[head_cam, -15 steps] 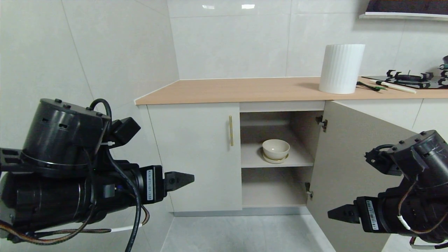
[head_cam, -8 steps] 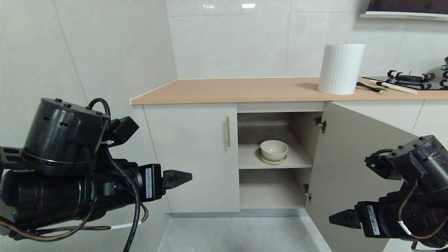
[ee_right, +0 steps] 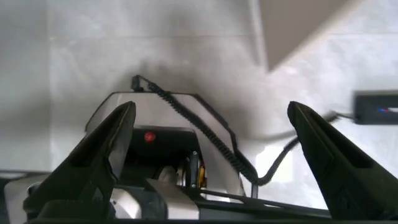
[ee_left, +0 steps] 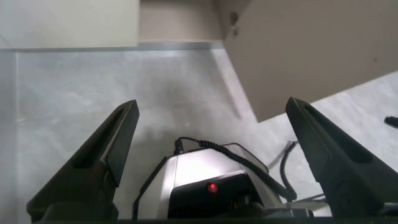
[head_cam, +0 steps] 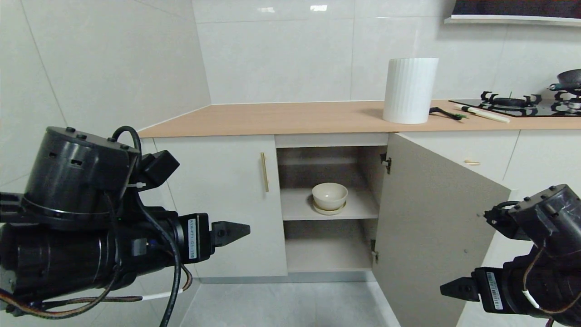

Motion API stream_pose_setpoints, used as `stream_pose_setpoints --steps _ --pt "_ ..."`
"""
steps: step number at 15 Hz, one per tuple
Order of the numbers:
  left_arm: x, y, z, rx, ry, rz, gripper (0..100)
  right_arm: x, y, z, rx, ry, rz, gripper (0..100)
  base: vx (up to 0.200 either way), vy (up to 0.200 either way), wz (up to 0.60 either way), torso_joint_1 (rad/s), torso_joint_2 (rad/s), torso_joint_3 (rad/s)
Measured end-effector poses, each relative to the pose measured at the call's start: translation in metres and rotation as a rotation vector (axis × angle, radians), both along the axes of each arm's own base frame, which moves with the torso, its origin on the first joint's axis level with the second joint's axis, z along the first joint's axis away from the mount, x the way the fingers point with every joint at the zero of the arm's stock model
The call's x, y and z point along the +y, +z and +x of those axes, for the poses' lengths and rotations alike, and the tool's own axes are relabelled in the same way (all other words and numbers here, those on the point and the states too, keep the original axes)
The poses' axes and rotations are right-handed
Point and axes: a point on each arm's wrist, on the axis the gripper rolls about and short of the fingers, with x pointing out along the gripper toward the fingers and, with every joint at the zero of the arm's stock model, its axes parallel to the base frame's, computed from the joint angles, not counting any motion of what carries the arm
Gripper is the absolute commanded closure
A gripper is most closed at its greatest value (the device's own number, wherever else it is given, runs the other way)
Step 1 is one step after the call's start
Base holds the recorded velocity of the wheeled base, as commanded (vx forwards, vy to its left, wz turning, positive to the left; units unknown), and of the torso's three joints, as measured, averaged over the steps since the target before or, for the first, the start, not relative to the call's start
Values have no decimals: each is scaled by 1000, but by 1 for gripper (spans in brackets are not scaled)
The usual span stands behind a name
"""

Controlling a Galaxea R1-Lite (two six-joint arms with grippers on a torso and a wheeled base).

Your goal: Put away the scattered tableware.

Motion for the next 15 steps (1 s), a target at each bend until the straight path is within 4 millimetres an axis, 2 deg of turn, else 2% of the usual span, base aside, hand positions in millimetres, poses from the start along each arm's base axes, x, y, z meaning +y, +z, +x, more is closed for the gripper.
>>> stream_pose_setpoints --steps 4,8,13,15 --pt "0 0 0 2 1 1 0 -20 -1 1 41 -21 -80 0 0 0 0 0 0 0" --pt "0 0 0 1 0 -1 0 -48 2 12 21 -135 -143 0 0 0 0 0 0 0" --pt "0 0 0 2 1 -2 0 -92 9 35 -70 -308 -169 0 0 0 0 0 0 0" --pt "0 0 0 2 0 -2 0 -101 5 45 -85 -357 -163 0 0 0 0 0 0 0"
